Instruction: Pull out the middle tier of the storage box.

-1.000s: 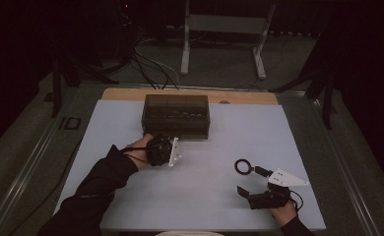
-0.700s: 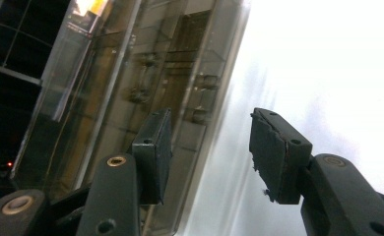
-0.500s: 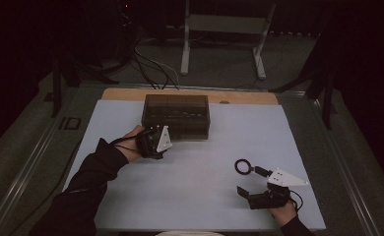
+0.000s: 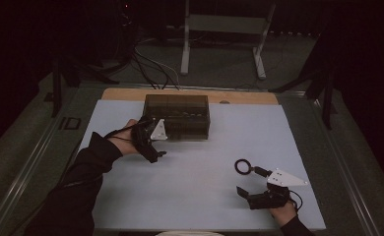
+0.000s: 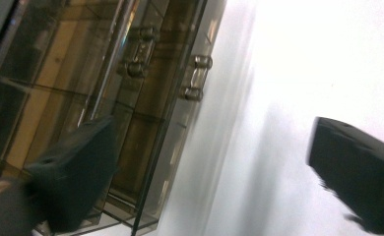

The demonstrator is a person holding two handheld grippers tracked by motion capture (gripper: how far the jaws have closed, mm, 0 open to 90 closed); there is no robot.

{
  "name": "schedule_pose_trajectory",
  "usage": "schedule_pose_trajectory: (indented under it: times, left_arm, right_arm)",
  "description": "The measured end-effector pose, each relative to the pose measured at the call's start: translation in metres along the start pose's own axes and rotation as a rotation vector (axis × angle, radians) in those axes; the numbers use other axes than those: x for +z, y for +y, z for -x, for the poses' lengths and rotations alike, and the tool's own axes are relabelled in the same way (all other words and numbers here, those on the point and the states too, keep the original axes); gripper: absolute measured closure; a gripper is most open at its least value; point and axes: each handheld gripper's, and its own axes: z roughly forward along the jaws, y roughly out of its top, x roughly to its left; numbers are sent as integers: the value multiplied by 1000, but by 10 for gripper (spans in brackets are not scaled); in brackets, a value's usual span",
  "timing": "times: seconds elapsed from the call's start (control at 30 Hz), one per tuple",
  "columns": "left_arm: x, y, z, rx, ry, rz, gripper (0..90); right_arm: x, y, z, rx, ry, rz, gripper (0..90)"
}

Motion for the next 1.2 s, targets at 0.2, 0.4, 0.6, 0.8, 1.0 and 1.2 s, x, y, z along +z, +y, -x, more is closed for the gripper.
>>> schedule_pose_trajectory:
  times: [0.2,0.4,0.6,0.8,1.0,1.2]
  left_arm:
    - [3,-5,-11,9,-120,7,35]
    - [1,-7,-18,48,-136,12,43]
    - [-1,-7,-28,54,-206,14,60]
    - [1,-8,-36,22,-261,-10,78]
    - [3,-11,-36,2,-195,-8,163]
    - [10,-13,-36,27,-176,-33,308]
  right_arm:
    - [0,0,0,2,0,2,0]
    - [0,0,0,0,-1,1,0]
    - [0,0,0,2,0,-1,0]
    - [0,0,1,3,-1,0,0]
    - [0,-1,3,15,3,1,0]
    - [0,-1,3,24,7,3,0]
